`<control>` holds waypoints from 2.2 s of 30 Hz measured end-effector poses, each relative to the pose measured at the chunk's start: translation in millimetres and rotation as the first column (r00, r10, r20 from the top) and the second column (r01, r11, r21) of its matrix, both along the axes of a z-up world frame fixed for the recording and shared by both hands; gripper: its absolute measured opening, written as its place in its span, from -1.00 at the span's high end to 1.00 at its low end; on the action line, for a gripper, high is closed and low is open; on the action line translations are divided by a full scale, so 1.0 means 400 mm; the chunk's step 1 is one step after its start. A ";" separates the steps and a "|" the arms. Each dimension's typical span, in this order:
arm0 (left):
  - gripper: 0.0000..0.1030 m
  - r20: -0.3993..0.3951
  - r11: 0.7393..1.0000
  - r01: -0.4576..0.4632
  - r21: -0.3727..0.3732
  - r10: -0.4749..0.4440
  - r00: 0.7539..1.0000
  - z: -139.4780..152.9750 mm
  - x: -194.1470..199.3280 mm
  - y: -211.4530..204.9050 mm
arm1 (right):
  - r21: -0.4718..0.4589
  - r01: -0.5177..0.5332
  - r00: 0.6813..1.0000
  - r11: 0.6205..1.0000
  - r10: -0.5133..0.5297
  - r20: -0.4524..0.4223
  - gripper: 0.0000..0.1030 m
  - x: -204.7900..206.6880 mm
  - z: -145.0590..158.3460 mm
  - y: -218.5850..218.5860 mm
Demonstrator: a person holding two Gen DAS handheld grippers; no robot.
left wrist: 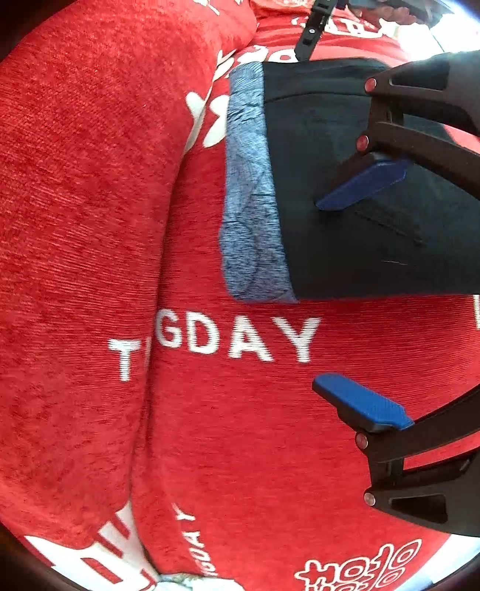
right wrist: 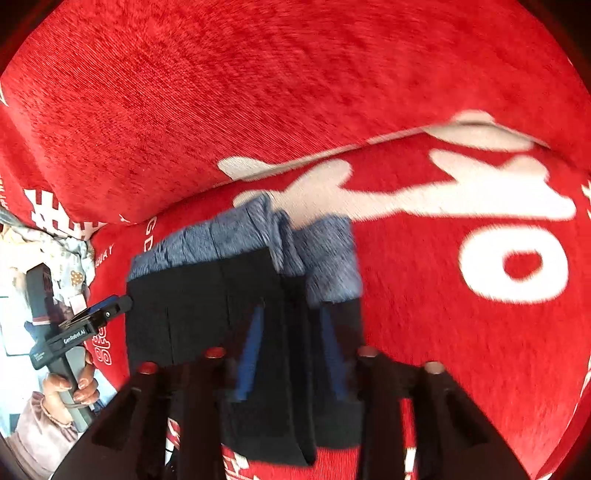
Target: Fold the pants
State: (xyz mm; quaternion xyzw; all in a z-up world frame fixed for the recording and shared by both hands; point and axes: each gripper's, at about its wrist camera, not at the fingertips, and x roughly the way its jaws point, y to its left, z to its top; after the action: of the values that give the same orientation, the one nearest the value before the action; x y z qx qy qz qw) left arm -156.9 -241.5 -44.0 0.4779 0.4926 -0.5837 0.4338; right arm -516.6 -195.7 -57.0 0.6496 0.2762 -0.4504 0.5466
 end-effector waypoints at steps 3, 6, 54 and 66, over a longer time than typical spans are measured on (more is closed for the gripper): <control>-0.78 -0.007 1.000 0.010 0.008 -0.010 1.000 0.003 0.003 0.018 | 0.015 0.015 1.000 1.000 -0.015 -0.001 0.12 -0.011 0.005 0.046; -0.78 -0.015 1.000 0.022 0.009 -0.022 1.000 0.013 0.004 0.037 | 0.022 0.032 0.999 0.999 -0.032 0.015 0.12 -0.010 0.009 0.081; -0.90 -0.332 0.978 0.116 0.171 -0.054 0.942 -0.114 -0.069 0.059 | 0.044 -0.163 0.918 0.986 0.135 0.373 -0.58 -0.047 -0.167 0.020; -0.17 -0.293 0.996 0.078 0.050 -0.060 0.954 -0.045 -0.110 0.078 | 0.057 -0.123 0.927 0.991 0.094 0.362 0.08 -0.052 -0.127 0.031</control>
State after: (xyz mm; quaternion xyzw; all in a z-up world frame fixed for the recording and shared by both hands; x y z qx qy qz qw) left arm -200.9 -210.2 -62.0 0.4168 0.5515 -0.6473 0.3211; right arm -537.4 -183.5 -107.9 0.7256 0.2251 -0.2822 0.5858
